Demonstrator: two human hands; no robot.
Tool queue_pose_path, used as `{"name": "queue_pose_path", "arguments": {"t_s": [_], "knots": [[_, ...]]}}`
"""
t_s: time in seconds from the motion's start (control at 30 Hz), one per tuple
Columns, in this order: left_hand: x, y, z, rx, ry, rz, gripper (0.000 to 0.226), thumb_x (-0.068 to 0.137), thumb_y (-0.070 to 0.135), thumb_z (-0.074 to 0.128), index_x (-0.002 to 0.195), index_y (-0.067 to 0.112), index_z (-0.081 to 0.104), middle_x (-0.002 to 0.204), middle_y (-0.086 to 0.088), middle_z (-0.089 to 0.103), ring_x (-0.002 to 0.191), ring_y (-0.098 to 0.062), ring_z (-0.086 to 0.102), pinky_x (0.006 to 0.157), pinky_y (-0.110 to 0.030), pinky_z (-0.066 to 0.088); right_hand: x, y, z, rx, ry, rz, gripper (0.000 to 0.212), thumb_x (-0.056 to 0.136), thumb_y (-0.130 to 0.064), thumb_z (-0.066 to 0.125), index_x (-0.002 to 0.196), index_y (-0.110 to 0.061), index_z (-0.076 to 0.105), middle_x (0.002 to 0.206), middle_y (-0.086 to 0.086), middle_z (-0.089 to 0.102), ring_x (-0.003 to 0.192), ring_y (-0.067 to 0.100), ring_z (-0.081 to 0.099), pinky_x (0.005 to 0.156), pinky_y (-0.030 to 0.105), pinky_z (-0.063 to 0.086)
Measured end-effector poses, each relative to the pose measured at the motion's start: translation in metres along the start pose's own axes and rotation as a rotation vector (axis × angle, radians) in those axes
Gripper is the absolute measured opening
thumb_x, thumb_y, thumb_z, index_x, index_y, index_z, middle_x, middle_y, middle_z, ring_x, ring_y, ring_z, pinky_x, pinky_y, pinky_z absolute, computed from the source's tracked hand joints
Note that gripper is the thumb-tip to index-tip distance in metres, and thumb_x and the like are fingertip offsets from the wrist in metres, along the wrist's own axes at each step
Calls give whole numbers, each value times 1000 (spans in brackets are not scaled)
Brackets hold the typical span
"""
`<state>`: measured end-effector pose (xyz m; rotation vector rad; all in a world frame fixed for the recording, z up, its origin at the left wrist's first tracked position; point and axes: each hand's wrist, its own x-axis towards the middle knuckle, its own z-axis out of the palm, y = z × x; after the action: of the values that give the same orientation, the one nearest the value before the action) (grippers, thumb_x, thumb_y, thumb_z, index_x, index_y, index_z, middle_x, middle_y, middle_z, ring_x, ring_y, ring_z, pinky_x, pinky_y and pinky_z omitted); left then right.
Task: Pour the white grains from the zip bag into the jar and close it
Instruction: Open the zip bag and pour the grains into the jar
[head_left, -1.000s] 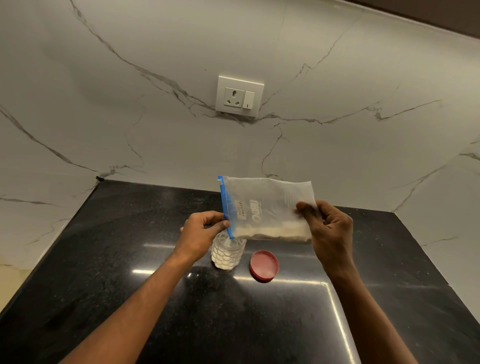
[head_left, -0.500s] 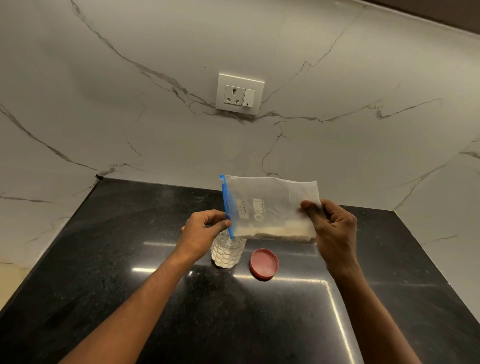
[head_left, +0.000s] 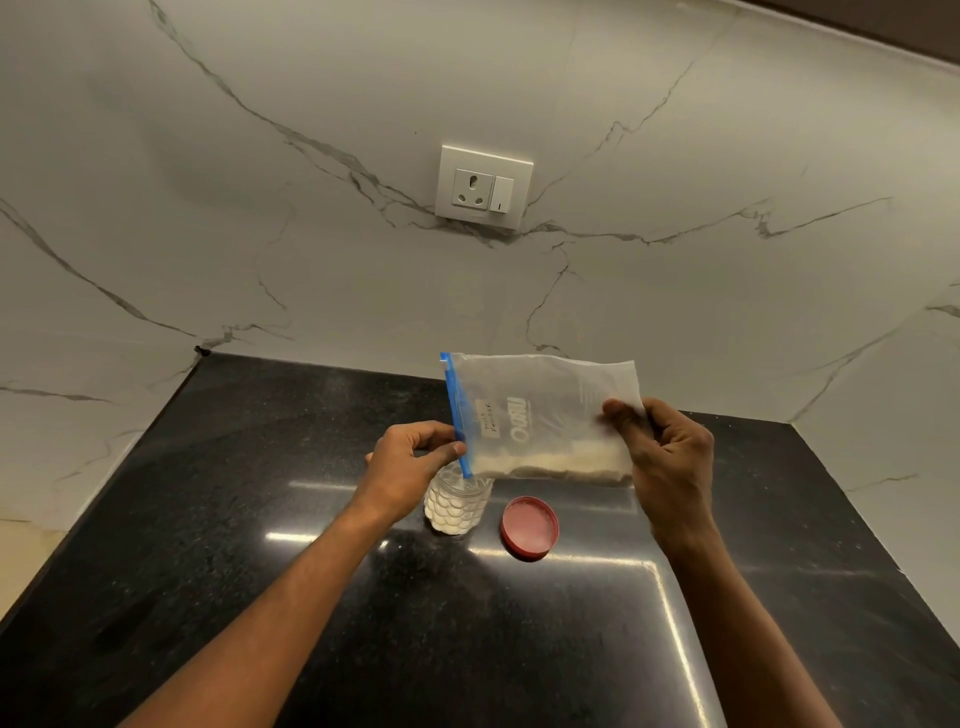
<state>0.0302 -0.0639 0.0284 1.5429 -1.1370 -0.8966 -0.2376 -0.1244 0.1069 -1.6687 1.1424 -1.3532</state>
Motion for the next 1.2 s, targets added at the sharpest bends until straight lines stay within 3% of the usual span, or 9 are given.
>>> {"name": "queue_pose_path", "arguments": {"t_s": [0.2, 0.53, 0.63, 0.73, 0.87, 1.03, 1.2], "knots": [[1, -4, 1, 3, 3, -7, 18, 97, 20, 75, 114, 20, 80, 110, 6, 81, 110, -11, 75, 105, -52, 58, -1, -2, 1, -19, -14, -15, 16, 95, -32, 71, 94, -18, 78, 88, -2, 77, 76, 18, 74, 59, 25, 60], [1, -7, 0, -22, 6, 4, 17, 97, 17, 75, 113, 21, 80, 109, 8, 82, 106, -7, 76, 101, -45, 61, -2, -3, 1, -20, 10, 1, 18, 95, -33, 72, 93, -17, 79, 87, 5, 77, 78, 31, 72, 64, 50, 60], [2, -7, 0, -32, 1, 9, 17, 97, 17, 75, 113, 22, 80, 110, 8, 81, 107, -6, 76, 100, -41, 61, -1, -5, 1, -6, 5, 4, 15, 95, -33, 72, 93, -20, 79, 87, 2, 77, 78, 30, 73, 64, 46, 61], [3, -6, 1, -49, 0, 15, 17, 97, 16, 75, 113, 21, 80, 110, 8, 81, 105, -5, 76, 97, -36, 62, 1, -6, 0, 0, 8, -6, 15, 96, -32, 72, 93, -19, 79, 86, 0, 78, 75, 21, 74, 60, 32, 61], [3, -6, 4, -60, 3, 18, 17, 97, 15, 75, 112, 21, 80, 109, 8, 81, 104, -4, 76, 94, -31, 62, 1, -6, 0, -1, -13, -9, 15, 96, -32, 72, 93, -19, 79, 87, 1, 78, 75, 20, 74, 60, 28, 60], [4, -9, 4, -51, 10, 19, 18, 97, 15, 74, 115, 18, 79, 110, 6, 81, 106, -6, 76, 95, -32, 62, -2, -4, 1, -24, 27, -14, 12, 98, -28, 72, 92, -20, 78, 86, 0, 77, 78, 27, 73, 65, 50, 61], [6, -11, 3, -57, 13, 21, 16, 97, 17, 75, 110, 25, 79, 107, 9, 81, 102, -5, 77, 93, -34, 63, -8, -7, 9, -38, 57, -35, 11, 97, -30, 72, 91, -22, 78, 84, 0, 76, 78, 28, 72, 65, 58, 61]]}}
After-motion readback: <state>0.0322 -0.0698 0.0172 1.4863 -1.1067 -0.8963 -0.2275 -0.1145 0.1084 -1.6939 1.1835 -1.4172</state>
